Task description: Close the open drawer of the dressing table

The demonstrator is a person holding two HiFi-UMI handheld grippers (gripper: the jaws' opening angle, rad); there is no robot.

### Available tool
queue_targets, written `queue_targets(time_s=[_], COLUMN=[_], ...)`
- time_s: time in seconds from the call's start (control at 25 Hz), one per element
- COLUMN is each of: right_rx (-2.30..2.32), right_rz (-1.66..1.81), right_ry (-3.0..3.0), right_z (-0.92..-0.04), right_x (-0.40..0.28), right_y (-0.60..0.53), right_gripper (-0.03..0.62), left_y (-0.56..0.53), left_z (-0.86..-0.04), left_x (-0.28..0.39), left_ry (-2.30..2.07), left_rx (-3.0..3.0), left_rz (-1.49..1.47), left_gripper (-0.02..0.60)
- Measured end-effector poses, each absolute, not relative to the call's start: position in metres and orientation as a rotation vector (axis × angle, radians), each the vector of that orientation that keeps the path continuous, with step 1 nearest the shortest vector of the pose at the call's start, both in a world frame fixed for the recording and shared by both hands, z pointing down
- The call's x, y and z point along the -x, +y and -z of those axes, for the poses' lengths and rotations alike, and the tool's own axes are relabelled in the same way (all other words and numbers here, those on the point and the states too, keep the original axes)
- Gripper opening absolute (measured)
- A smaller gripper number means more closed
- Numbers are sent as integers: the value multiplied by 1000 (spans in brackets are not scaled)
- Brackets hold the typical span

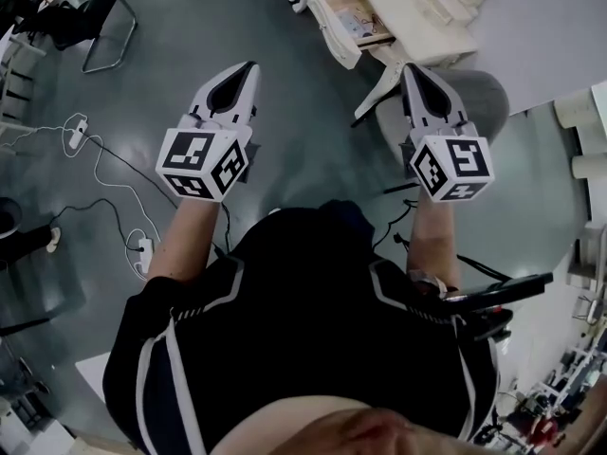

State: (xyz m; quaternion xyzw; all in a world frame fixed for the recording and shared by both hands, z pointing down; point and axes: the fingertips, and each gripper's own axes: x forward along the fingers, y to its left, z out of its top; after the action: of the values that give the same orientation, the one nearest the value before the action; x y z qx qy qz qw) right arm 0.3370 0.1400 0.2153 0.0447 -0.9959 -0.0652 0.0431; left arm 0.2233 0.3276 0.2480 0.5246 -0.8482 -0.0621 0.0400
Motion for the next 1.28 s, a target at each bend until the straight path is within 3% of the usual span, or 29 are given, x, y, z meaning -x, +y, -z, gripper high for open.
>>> queue_targets(time_s=[0.64,1.28], right_rx=[-86,5], right_rz=[133,87], right_ry=[-3092,-3060], right_z=[-225,-239], right_x=[-221,-92], right_y=[84,-79], right_gripper=[5,5], left_y=[284,90], left_z=[-264,-257], left_x=[-140,-1], left_ry=[-2603,-2590], left_rx=[-1595,-1625], left_rz=[123,28], left_gripper=[3,3])
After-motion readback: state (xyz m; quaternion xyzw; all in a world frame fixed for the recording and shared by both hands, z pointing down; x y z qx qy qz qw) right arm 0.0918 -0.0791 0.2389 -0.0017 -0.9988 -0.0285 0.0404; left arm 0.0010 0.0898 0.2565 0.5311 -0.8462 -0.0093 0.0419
